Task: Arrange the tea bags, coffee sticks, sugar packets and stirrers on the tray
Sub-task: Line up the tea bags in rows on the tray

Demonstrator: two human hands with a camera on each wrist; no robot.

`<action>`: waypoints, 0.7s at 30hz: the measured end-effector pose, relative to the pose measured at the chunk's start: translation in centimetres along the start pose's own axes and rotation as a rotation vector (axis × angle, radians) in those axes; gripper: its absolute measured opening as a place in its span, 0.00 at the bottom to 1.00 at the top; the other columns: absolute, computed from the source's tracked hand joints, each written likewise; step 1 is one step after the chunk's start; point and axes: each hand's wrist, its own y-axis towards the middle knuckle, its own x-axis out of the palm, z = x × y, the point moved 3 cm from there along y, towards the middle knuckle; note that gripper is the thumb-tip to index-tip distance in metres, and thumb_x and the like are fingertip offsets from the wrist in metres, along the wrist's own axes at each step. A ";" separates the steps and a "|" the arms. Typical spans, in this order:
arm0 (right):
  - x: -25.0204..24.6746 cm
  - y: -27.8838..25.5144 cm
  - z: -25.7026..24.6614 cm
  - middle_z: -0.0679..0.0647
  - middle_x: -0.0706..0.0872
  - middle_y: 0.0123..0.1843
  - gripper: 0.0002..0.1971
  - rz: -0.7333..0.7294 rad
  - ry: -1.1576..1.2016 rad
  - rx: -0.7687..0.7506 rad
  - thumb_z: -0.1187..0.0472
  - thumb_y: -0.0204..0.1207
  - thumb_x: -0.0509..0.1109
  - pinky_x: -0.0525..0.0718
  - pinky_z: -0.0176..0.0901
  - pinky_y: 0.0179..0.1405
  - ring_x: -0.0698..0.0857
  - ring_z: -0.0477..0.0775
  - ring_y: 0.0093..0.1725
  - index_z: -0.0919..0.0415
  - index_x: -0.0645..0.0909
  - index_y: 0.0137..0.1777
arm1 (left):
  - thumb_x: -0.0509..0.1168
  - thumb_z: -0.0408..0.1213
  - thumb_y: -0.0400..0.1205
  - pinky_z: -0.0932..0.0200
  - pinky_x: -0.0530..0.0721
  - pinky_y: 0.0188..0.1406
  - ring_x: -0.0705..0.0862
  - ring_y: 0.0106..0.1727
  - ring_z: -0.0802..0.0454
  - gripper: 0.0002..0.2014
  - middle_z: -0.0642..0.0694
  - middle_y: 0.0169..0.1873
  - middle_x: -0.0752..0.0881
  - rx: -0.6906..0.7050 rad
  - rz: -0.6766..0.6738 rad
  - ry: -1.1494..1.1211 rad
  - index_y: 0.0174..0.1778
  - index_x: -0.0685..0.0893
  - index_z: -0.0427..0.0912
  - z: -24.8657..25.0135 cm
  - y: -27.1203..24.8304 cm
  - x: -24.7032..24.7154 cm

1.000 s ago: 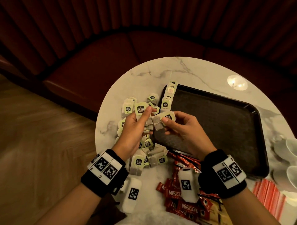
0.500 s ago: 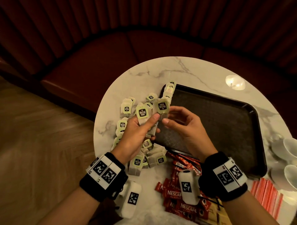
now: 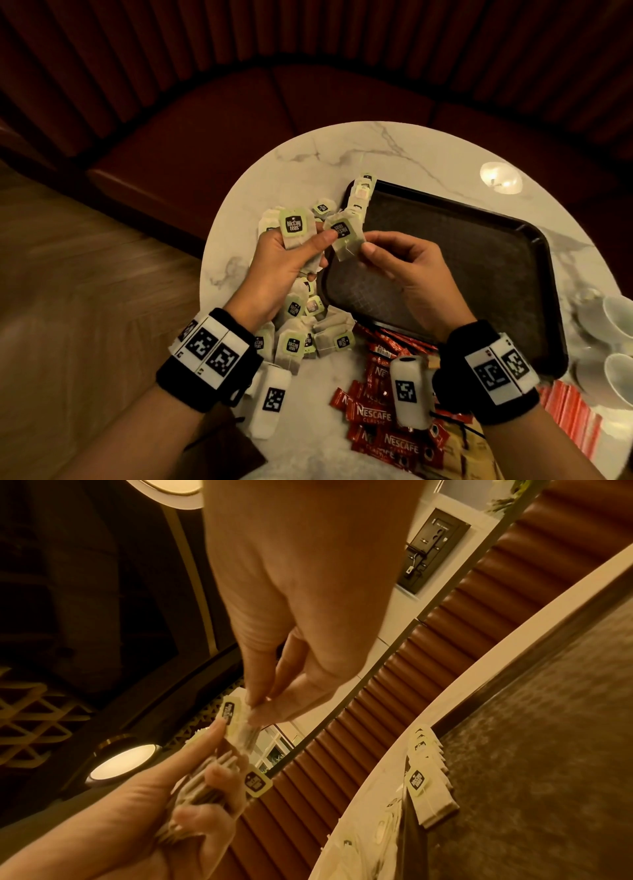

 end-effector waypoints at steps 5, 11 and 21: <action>0.3 -0.2 -0.1 0.55 0.93 0.48 0.09 -0.039 -0.049 -0.017 0.64 0.75 0.73 0.85 0.33 0.48 0.90 0.47 0.46 0.63 0.89 0.53 | 0.73 0.38 0.73 0.64 0.76 0.19 0.83 0.27 0.54 0.09 0.47 0.31 0.87 0.006 0.013 0.001 0.46 0.85 0.38 0.2 0.2 0.0; 0.4 -0.1 -0.2 0.55 0.91 0.57 0.11 -0.062 -0.062 -0.040 0.60 0.75 0.73 0.88 0.43 0.55 0.89 0.54 0.58 0.58 0.86 0.57 | 0.72 0.31 0.78 0.65 0.75 0.19 0.82 0.26 0.56 0.02 0.50 0.27 0.87 0.018 -0.017 0.091 0.43 0.86 0.41 0.5 -0.1 0.3; 0.4 -0.1 -0.3 0.56 0.92 0.54 0.10 -0.026 0.012 -0.057 0.60 0.72 0.74 0.84 0.43 0.60 0.89 0.51 0.55 0.59 0.88 0.53 | 0.76 0.30 0.72 0.67 0.77 0.22 0.83 0.26 0.57 0.08 0.50 0.26 0.87 0.091 -0.066 0.186 0.42 0.87 0.45 1.0 -0.6 0.7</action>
